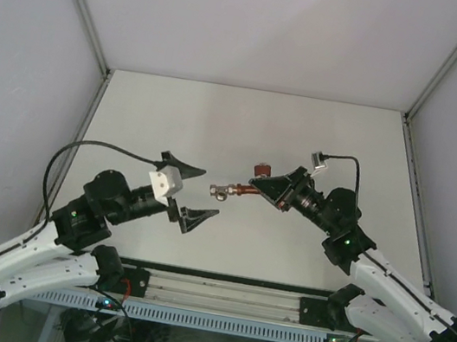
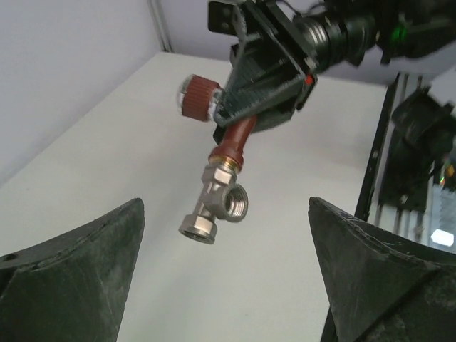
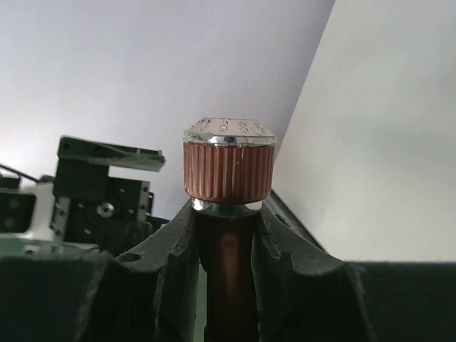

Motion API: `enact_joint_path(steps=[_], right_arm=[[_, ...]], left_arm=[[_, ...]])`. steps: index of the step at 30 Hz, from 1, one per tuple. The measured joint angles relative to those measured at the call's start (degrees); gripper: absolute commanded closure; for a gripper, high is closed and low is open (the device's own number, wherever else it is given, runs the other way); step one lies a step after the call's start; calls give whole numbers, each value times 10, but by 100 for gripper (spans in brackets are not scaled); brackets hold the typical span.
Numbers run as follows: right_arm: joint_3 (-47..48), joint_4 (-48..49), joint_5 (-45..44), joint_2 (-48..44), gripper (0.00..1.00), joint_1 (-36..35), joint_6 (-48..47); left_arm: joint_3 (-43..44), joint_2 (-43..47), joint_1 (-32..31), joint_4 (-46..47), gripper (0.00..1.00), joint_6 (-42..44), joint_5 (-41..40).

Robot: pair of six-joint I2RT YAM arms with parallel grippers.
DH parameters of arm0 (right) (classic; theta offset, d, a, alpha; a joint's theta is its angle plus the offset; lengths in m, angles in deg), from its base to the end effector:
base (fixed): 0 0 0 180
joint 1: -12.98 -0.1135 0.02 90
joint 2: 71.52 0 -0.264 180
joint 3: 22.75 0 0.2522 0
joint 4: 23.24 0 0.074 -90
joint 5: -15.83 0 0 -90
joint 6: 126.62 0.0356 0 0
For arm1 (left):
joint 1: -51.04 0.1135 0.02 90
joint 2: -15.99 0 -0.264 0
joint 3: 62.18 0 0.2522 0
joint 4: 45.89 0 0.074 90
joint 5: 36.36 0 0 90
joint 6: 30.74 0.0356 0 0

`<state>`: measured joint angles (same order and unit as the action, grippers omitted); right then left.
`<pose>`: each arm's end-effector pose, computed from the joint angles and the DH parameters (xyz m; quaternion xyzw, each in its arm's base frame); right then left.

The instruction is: Install the water faucets

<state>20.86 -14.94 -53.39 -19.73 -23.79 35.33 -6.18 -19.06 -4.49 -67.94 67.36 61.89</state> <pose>0.1636 0.1380 0.2853 0.0883 0.7009 0.6401 0.3022 0.0799 -0.1254 0.3532 0.4182 0.5785 -0.3279 0.6188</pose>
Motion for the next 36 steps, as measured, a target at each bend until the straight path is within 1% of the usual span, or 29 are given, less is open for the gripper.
enact_joint_path(steps=[2, 7, 11, 13, 14, 15, 18, 21, 26, 30, 33, 36], right_arm=[[0, 0, -8, -5, 100, -4, -33], [0, 2, -21, -21, 100, -19, -120], [0, 23, -27, -39, 100, -36, -188], [0, 41, -27, -47, 100, -43, -212], [0, 50, -27, -51, 100, -44, -221], [0, 58, -26, -53, 100, -45, -229], [0, 75, -25, -56, 100, -46, -242], [0, 87, -24, -56, 100, -47, -251], [-11, 126, -27, -60, 100, -54, -264], [-14, 151, -27, -61, 100, -60, -271], [-14, 162, -27, -61, 100, -62, -273], [-14, 172, -29, -57, 100, -65, -273]], left_arm=[[0, 7, 19, 17, 0, -44, 6], [0, 14, 72, 71, 0, -189, 12], [0, 4, 118, 85, 0, -298, 30], [0, -10, 143, 87, 1, -349, 47], [-2, -16, 153, 93, 1, -393, 66], [-2, -22, 163, 94, 1, -397, 68], [-21, -39, 189, 137, 1, -472, 114], [-58, -52, 210, 195, 1, -546, 158], [-78, -83, 219, 266, 3, -627, 215], [-78, -102, 219, 318, 8, -670, 251], [-78, -117, 219, 354, 13, -692, 283], [-77, -136, 219, 377, 14, -696, 330]])
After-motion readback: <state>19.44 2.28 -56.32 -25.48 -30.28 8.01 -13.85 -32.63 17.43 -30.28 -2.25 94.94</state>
